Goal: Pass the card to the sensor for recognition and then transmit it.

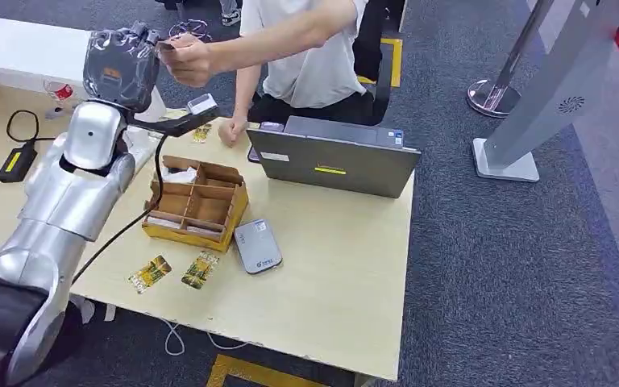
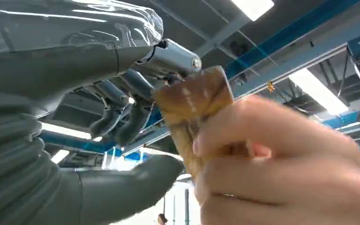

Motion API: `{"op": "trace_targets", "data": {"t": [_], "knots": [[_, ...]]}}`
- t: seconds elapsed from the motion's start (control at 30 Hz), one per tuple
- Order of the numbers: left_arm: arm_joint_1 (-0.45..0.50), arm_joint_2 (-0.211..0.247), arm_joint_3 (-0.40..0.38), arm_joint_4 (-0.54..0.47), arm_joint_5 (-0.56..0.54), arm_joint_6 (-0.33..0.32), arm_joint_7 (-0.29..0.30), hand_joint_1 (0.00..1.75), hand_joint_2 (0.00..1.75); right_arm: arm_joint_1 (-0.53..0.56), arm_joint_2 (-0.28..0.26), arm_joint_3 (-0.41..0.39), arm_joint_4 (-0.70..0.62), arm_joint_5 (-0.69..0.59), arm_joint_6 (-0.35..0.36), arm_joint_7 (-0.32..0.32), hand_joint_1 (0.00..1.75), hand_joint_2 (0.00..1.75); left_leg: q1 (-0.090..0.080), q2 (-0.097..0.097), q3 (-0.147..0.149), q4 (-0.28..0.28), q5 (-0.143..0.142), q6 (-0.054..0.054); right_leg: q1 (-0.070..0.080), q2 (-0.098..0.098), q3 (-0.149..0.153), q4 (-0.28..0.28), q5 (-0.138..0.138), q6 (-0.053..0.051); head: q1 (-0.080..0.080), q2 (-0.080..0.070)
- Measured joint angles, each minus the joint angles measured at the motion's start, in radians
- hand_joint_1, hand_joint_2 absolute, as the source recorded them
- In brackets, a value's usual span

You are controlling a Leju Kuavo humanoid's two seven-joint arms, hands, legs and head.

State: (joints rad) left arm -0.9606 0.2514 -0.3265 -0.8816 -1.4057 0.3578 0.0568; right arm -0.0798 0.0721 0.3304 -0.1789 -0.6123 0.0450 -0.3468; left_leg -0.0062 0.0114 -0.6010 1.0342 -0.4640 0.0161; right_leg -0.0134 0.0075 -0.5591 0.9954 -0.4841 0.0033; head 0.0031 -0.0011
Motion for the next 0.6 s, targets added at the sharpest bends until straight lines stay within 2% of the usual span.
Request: {"op": "trace_targets", "data": {"t": [0.23,0.33,0.43,0.53,0.6], "knots": [[0.001,0.011,0.000,0.012,0.034,0.010,-0.005,0.00,1.75,0.001,0.000,0.000,0.000,-0.001,0.000,-0.001,0.00,0.00,0.000,0.000,0.000,0.000,0.000,0.000,0.000,0.000,0.000,0.000,0.000,0.000,0.000,0.000],[0.043,0.028,0.000,-0.019,0.146,0.012,-0.049,0.00,1.75,0.004,0.000,-0.005,0.000,-0.019,0.005,-0.007,0.00,0.00,0.000,0.000,0.000,-0.001,0.000,0.000,0.000,0.000,0.001,0.000,0.000,0.000,0.000,0.000],[0.180,0.072,0.014,-0.139,0.294,0.011,-0.115,0.00,1.75,0.014,0.000,-0.016,0.000,-0.037,0.018,-0.022,0.00,0.00,-0.001,0.002,0.001,-0.001,-0.001,0.000,0.000,0.003,0.001,0.000,0.000,0.000,0.001,0.000],[0.361,0.145,0.053,-0.272,0.412,0.006,-0.168,0.00,1.75,0.025,0.000,-0.031,0.000,-0.051,0.025,-0.037,0.00,0.00,-0.001,0.008,0.002,-0.002,-0.003,-0.003,0.000,0.009,0.000,0.000,-0.002,-0.002,-0.001,0.000],[0.506,0.192,0.112,-0.363,0.584,-0.044,-0.238,0.00,1.75,0.033,0.000,-0.045,0.001,-0.073,0.035,-0.053,0.00,0.00,-0.001,0.009,0.002,-0.003,-0.005,-0.003,0.000,0.010,0.000,0.000,-0.004,-0.003,0.000,0.000]]}}
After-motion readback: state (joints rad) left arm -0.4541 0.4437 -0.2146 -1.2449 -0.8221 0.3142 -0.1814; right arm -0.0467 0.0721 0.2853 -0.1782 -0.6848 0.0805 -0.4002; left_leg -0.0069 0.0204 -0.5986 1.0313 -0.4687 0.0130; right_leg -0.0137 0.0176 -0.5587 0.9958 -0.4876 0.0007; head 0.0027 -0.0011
